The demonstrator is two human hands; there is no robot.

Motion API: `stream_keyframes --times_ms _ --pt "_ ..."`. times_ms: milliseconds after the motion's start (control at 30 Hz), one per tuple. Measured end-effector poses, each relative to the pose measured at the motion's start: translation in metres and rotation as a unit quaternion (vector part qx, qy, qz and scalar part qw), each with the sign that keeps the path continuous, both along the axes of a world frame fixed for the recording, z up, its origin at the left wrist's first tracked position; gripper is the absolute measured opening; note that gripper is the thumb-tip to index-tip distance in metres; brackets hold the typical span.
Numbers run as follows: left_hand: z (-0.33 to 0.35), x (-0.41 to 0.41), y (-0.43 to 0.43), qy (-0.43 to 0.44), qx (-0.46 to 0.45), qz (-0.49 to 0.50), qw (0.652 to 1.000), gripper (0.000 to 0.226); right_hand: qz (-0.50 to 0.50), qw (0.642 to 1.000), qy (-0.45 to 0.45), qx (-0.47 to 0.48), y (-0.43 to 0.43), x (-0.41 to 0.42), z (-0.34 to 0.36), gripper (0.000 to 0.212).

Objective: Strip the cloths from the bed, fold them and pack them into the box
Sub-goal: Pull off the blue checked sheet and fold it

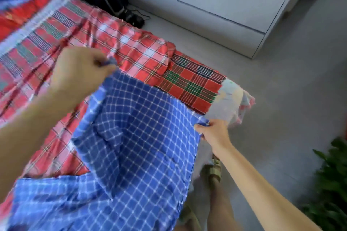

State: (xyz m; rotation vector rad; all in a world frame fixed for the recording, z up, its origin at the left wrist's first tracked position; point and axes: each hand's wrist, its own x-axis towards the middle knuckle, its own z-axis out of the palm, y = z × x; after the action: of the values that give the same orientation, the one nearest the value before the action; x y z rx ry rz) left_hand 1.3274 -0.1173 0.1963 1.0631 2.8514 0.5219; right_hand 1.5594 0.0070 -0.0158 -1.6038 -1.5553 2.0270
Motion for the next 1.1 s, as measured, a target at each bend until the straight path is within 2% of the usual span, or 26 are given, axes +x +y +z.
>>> stream_keyframes --times_ms 67,200,333,533,667,767,833,900,1000,1100 --pt "-0.018 0.042 -0.01 -0.002 -0.088 -0.039 0.995 0.029 0.03 0.999 0.038 0.015 -0.03 -0.013 0.036 0.022" --pt "-0.06 0.096 -0.033 -0.096 -0.11 -0.039 0.989 0.043 0.052 0.993 0.061 0.082 -0.082 -0.035 0.082 0.027" --pt "-0.062 0.11 -0.06 -0.143 -0.057 -0.023 0.988 0.045 0.077 0.988 0.059 0.119 -0.113 -0.044 0.114 0.034" --pt "-0.04 0.112 -0.095 -0.178 -0.055 -0.017 0.982 0.04 0.137 0.969 0.052 0.198 -0.145 -0.042 0.141 0.032" --pt "-0.033 0.116 -0.112 -0.228 -0.014 0.024 0.973 0.038 0.189 0.951 0.05 0.24 -0.162 -0.04 0.158 0.031" --pt "-0.03 0.118 -0.124 -0.317 0.072 0.083 0.942 0.036 0.223 0.94 0.07 0.25 -0.173 -0.036 0.167 0.022" --pt "-0.027 0.12 -0.13 -0.383 0.141 0.12 0.905 0.05 0.257 0.928 0.081 0.257 -0.181 -0.034 0.17 0.018" --pt "-0.025 0.121 -0.137 -0.401 0.158 0.147 0.89 0.06 0.285 0.915 0.076 0.276 -0.188 -0.032 0.169 0.017" --pt "-0.025 0.122 -0.142 -0.409 0.162 0.18 0.879 0.048 0.289 0.908 0.081 0.291 -0.191 -0.03 0.17 0.011" --pt "-0.026 0.121 -0.145 -0.395 0.14 0.193 0.887 0.028 0.29 0.905 0.103 0.293 -0.194 -0.026 0.174 0.016"
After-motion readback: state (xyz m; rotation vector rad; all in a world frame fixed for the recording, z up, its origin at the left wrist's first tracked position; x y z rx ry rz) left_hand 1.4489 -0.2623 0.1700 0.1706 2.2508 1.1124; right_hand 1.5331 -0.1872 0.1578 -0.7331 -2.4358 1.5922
